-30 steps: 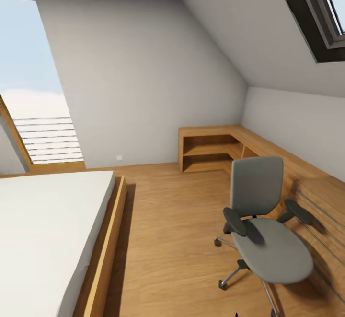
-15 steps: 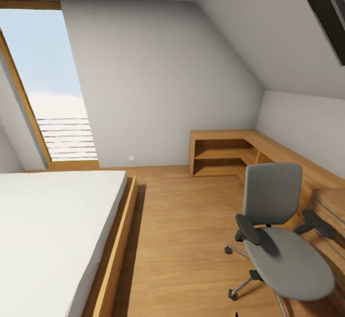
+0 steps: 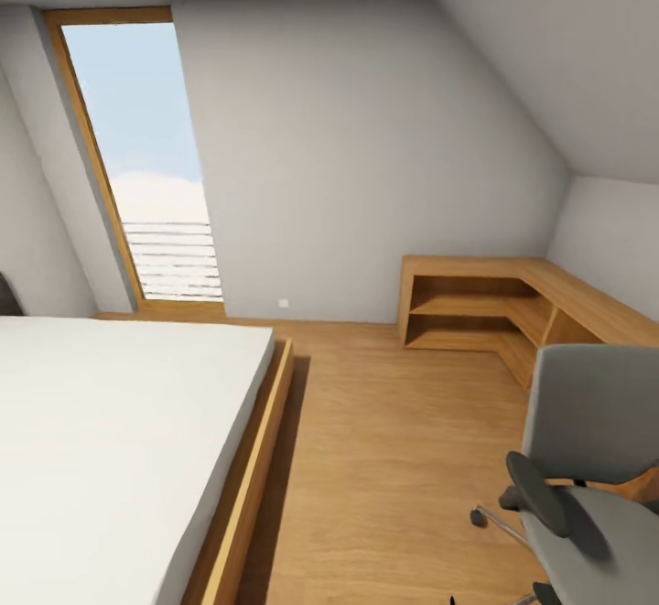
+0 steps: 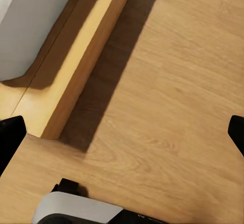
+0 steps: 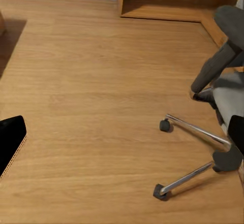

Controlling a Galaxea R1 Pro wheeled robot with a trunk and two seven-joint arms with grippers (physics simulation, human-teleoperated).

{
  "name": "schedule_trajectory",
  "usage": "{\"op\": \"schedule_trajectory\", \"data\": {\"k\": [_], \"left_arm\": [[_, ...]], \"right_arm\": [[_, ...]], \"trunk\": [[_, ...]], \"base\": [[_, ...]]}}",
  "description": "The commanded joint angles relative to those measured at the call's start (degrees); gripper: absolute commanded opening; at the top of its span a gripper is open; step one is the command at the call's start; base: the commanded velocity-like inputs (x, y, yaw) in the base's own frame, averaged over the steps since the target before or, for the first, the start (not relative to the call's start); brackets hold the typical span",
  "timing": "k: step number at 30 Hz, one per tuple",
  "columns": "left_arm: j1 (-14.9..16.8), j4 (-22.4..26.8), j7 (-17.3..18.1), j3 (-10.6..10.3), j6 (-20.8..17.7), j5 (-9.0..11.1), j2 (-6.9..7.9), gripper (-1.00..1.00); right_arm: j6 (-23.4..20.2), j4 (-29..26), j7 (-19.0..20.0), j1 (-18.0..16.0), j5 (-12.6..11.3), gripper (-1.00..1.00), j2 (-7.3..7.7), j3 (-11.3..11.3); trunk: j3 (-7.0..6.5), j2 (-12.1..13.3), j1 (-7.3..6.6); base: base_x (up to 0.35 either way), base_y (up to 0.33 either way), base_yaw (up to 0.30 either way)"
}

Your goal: In the bedroom, organize the workspace by keeping the computer under the desk, ensuring the monitor is on the desk, placing the keyboard on the desk next to the monitor, placing the mouse on the desk next to the keyboard, moving the folder from the swivel chair onto the desk next to the mouse, stacking the notebook on top of the folder with the pen on top of the notebook, and positioning the swivel chair next to the desk.

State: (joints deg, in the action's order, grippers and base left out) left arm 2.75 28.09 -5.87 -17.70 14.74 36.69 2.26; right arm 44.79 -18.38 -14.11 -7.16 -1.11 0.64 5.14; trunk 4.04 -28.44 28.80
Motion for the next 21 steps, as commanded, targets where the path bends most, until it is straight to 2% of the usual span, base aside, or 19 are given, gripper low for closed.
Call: {"op": "schedule_trajectory", "data": {"k": [1,10,14,21], "left_arm": [[0.1,0.0,-0.5,-0.5,0.2,0.3,0.04,1.00],[0.1,0.0,-0.5,-0.5,0.3,0.2,-0.06,1.00],[0.1,0.0,-0.5,-0.5,0.3,0.2,-0.07,1.00],[0.1,0.0,-0.5,-0.5,0.3,0.3,-0.06,1.00]], "right_arm": [[0.1,0.0,-0.5,0.0,-0.1,1.00,0.05,0.5],[0.1,0.0,-0.5,0.0,-0.1,1.00,0.06,0.5],[0.1,0.0,-0.4,0.0,-0.1,1.00,0.11,0.5],[0.1,0.0,-0.2,0.0,0.0,1.00,0.14,0.5]], "trunk": [[0.13,-0.1,0.06],[0.16,-0.1,0.06],[0.10,-0.1,0.06],[-0.20,-0.1,0.06]], "base": [[0.317,0.000,0.131],[0.292,0.000,0.046],[0.097,0.000,-0.061],[0.014,0.000,-0.195]]}}
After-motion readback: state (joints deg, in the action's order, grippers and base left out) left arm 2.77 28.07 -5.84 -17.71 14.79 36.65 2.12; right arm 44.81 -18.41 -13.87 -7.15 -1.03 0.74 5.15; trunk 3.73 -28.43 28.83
